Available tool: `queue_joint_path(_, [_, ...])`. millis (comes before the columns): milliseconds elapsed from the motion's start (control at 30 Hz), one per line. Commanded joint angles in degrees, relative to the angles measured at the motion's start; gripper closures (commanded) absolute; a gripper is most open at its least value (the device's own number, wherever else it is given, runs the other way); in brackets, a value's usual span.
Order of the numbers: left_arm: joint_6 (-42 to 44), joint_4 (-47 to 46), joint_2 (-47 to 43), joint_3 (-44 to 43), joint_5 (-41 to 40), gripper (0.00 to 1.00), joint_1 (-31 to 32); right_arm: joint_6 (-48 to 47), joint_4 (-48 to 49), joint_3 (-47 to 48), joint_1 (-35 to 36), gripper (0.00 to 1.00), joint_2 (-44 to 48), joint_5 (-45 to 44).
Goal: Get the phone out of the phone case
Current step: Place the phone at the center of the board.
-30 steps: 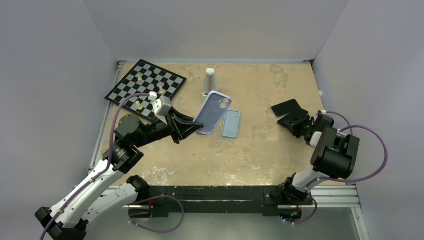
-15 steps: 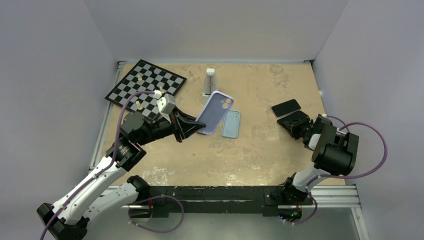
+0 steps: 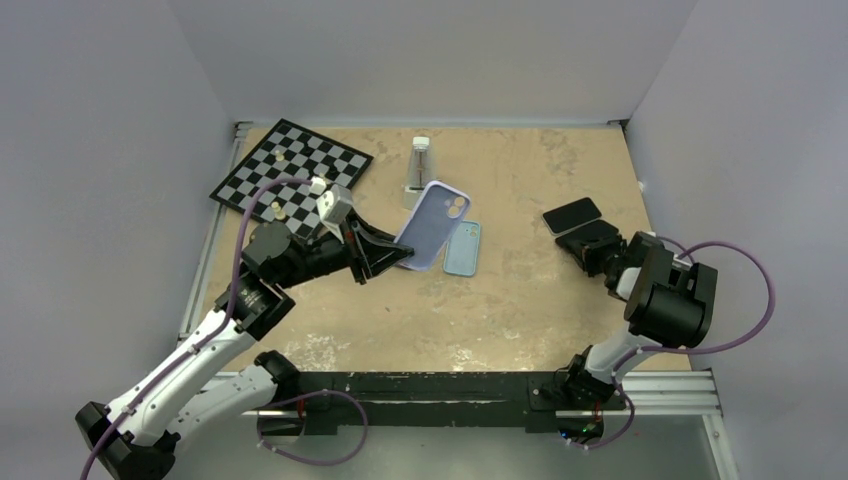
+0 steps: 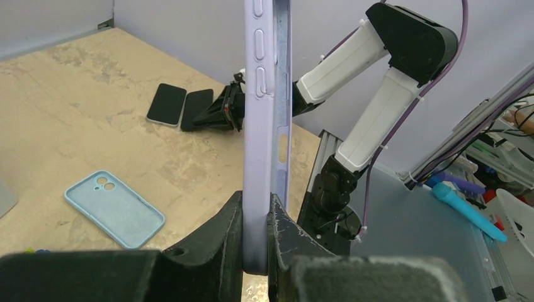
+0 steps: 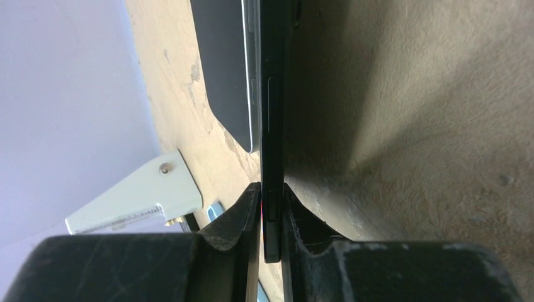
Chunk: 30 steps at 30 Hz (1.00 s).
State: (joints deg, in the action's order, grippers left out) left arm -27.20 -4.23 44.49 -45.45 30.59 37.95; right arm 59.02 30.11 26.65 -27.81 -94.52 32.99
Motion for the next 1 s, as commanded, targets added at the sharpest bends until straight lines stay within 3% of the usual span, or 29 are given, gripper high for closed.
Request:
queue_joint_path(0, [-1.36, -3.89, -0.20, -2.47, 1.17, 1.00, 0.25, 1.51, 2.08, 1.18, -0.27, 0.84, -0.49, -3.62])
queue_joint_path(167, [-2.09, -4.59, 0.91, -2.54, 1.46, 1.00, 0.21, 2.25, 2.85, 1.71, -0.33, 0.85, -1.68, -4.07])
queue_joint_path(233, [-2.59, -5.09, 1.48, -2.75, 1.81, 1.00, 0.20, 1.67, 2.49, 2.18, -0.30, 0.81, -2.30, -2.68])
queue_joint_path(267, [-2.74, -5.25, 1.74, -2.82, 1.92, 1.00, 0.25, 1.37, 2.41, 2.06, -0.31, 0.76, -2.03, -2.10])
queue_joint_path(400, [-3.56, -5.67, 3.30, -2.80, 2.21, 1.00, 0.24, -3.93, -4.30, 2.44, -0.14, 0.38, 2.53, -4.31])
queue_joint_path(500, [-5.37, -6.60, 5.89, -2.64, 2.21, 1.00, 0.19, -8.75, -13.12, 3.55, -0.14, 0.25, 7.36, -7.22])
queue_joint_path(833, [-11.19, -3.08, 17.33, -5.49, 1.74, 1.00, 0.23, -17.89, -28.71, 4.74, -0.03, 0.21, 17.78, -9.21])
queue_joint_path(967, [-15.27, -1.91, 24.70, -7.18, 3.63, 1.00, 0.96, -23.03, -35.15, 5.87, 3.44, 0.21, 27.97, -14.84])
